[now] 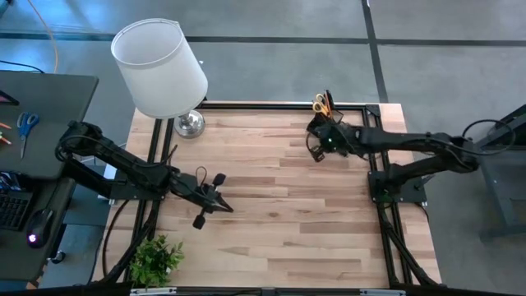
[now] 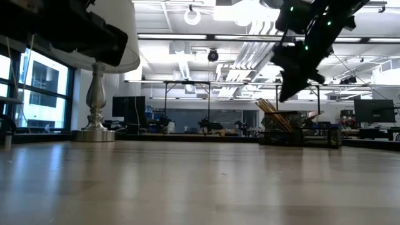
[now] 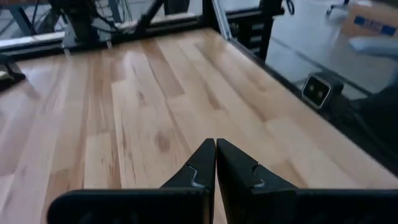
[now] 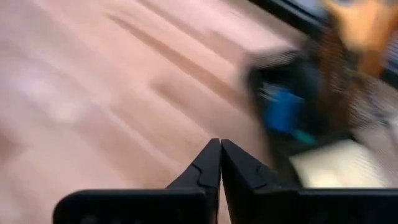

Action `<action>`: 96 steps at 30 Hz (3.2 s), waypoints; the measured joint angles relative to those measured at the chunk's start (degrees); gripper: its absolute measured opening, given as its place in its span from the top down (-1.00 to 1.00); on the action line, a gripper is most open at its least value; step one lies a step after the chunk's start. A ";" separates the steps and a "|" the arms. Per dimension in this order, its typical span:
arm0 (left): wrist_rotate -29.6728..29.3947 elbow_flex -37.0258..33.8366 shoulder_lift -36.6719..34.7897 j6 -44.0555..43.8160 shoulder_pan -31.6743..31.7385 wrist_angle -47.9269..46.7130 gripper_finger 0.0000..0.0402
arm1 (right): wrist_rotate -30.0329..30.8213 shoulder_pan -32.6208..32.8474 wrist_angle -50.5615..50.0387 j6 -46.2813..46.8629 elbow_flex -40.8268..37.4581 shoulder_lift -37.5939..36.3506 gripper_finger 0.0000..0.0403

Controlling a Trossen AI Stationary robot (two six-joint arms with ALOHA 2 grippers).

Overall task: Pick and place office supplies into organizer
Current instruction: Return to Home Position

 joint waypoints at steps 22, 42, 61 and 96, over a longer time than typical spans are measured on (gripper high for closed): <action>8.08 -9.16 -26.78 -5.69 15.18 -3.07 0.97 | -16.25 13.00 57.65 -18.18 -25.40 -17.23 0.99; 6.43 -11.23 -42.85 -5.77 16.09 -13.93 0.97 | -8.57 12.19 48.12 -16.15 -43.04 -53.40 0.98; 6.00 -11.23 -59.62 -6.00 16.09 -25.97 0.97 | -9.34 12.21 43.89 -17.71 -43.06 -57.48 0.99; 4.92 -20.39 -65.64 -5.72 16.09 -22.81 0.97 | -14.41 12.23 40.89 -24.14 -43.12 -57.57 0.99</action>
